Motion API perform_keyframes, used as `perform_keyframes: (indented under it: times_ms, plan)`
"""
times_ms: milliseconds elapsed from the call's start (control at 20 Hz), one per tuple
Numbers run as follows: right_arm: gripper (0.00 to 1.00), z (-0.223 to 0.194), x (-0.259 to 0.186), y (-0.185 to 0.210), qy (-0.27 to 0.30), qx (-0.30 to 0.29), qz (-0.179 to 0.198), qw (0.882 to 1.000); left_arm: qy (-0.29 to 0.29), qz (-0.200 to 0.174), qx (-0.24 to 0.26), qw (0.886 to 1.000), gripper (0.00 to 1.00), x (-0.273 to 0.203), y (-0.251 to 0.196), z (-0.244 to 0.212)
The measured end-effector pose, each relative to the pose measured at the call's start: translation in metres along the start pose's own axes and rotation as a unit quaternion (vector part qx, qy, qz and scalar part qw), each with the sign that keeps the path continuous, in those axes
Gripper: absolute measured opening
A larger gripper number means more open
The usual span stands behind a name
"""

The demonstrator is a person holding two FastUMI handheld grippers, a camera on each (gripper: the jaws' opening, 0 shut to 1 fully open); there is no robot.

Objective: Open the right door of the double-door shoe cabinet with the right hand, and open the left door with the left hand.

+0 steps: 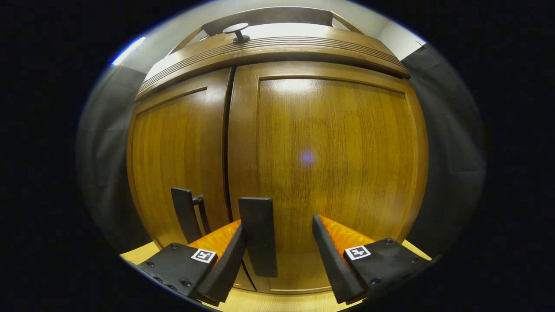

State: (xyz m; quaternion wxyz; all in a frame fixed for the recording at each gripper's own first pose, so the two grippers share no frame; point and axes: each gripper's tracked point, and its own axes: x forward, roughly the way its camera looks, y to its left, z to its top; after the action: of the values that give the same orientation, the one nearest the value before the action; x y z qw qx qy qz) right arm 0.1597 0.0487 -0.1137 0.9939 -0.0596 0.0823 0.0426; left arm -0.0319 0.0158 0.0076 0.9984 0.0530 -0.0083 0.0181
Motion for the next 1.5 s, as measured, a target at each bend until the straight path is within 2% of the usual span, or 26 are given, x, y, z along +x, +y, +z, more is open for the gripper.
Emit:
perform_keyframes:
  times_ms: [50, 150, 250, 300, 400, 450, 550, 650, 750, 800, 900, 950, 1000, 1050, 1150, 1200, 1250, 1300, 1350, 1400, 1500]
  plan:
    - [0.94, 0.001, 0.0, 0.002, -0.003, 0.001, 0.002, 1.0, 0.0, 0.0, 0.0, 1.0, 0.92, 0.0, 0.0, 0.0]
    - [0.84, 0.001, 0.002, 0.003, -0.006, -0.001, 0.0, 1.0, -0.001, -0.001, -0.001, 1.0, 0.94, 0.001, -0.001, -0.001]
    - [0.82, 0.0, 0.001, 0.004, -0.011, 0.001, -0.003, 1.0, -0.002, -0.002, -0.001, 1.0, 0.94, 0.002, -0.001, -0.001]
    - [0.82, -0.003, 0.003, 0.006, -0.008, 0.01, 0.0, 1.0, -0.003, -0.002, -0.001, 1.0, 0.92, 0.003, -0.001, -0.001]
    - [0.74, -0.005, 0.003, 0.009, 0.0, 0.046, 0.003, 0.999, -0.004, -0.004, -0.003, 1.0, 0.92, 0.003, -0.001, -0.001]
    - [0.7, -0.006, 0.002, 0.014, 0.004, 0.064, 0.019, 0.998, -0.004, -0.005, -0.003, 1.0, 0.92, 0.003, -0.001, 0.0]
    - [0.57, -0.013, 0.004, 0.024, 0.023, 0.074, 0.038, 0.996, -0.003, -0.007, -0.004, 1.0, 0.94, 0.002, -0.001, 0.0]
    - [0.45, -0.018, 0.008, 0.024, 0.037, 0.049, 0.046, 0.997, -0.002, -0.009, -0.005, 1.0, 0.94, 0.003, -0.001, 0.001]
    - [0.41, -0.012, 0.01, 0.027, 0.034, 0.041, 0.047, 0.997, 0.002, -0.013, -0.004, 1.0, 0.92, 0.002, -0.002, 0.001]
    - [0.4, -0.012, 0.007, 0.026, 0.034, 0.041, 0.047, 0.997, 0.003, -0.013, -0.002, 1.0, 0.94, 0.002, -0.001, 0.001]
    - [0.43, -0.017, 0.008, 0.026, 0.042, 0.045, 0.046, 0.997, 0.003, -0.01, -0.001, 1.0, 0.92, 0.001, -0.001, 0.002]
    - [0.4, -0.019, 0.008, 0.026, 0.048, 0.052, 0.048, 0.996, 0.002, -0.008, -0.001, 1.0, 0.92, 0.0, -0.001, 0.003]
    - [0.44, -0.019, 0.007, 0.027, 0.05, 0.06, 0.051, 0.996, 0.001, -0.007, -0.001, 1.0, 0.92, -0.001, -0.001, 0.004]
    - [0.36, -0.017, 0.006, 0.029, 0.051, 0.071, 0.056, 0.995, 0.0, -0.006, -0.001, 1.0, 0.92, -0.001, 0.0, 0.005]
    - [0.4, -0.017, 0.005, 0.031, 0.053, 0.079, 0.065, 0.993, -0.001, -0.004, 0.0, 1.0, 0.92, -0.003, -0.001, 0.006]
    - [0.36, -0.014, 0.005, 0.031, 0.053, 0.079, 0.068, 0.993, 0.0, -0.003, 0.0, 1.0, 0.92, -0.004, -0.002, 0.005]
    - [0.4, -0.011, 0.003, 0.031, 0.052, 0.075, 0.071, 0.993, 0.0, -0.004, -0.001, 1.0, 0.92, -0.005, -0.003, 0.006]
    - [0.4, -0.009, 0.004, 0.03, 0.051, 0.071, 0.073, 0.994, -0.001, -0.004, -0.001, 1.0, 0.94, -0.007, -0.003, 0.006]
    - [0.4, -0.009, 0.005, 0.031, 0.049, 0.069, 0.076, 0.994, -0.002, -0.004, -0.002, 1.0, 0.92, -0.007, -0.003, 0.007]
    - [0.4, -0.006, 0.004, 0.031, 0.048, 0.068, 0.082, 0.993, -0.003, -0.004, -0.002, 1.0, 0.94, -0.009, -0.005, 0.007]
    - [0.39, -0.003, -0.002, 0.03, 0.051, 0.076, 0.091, 0.992, -0.004, -0.006, -0.001, 1.0, 0.92, -0.011, -0.007, 0.006]
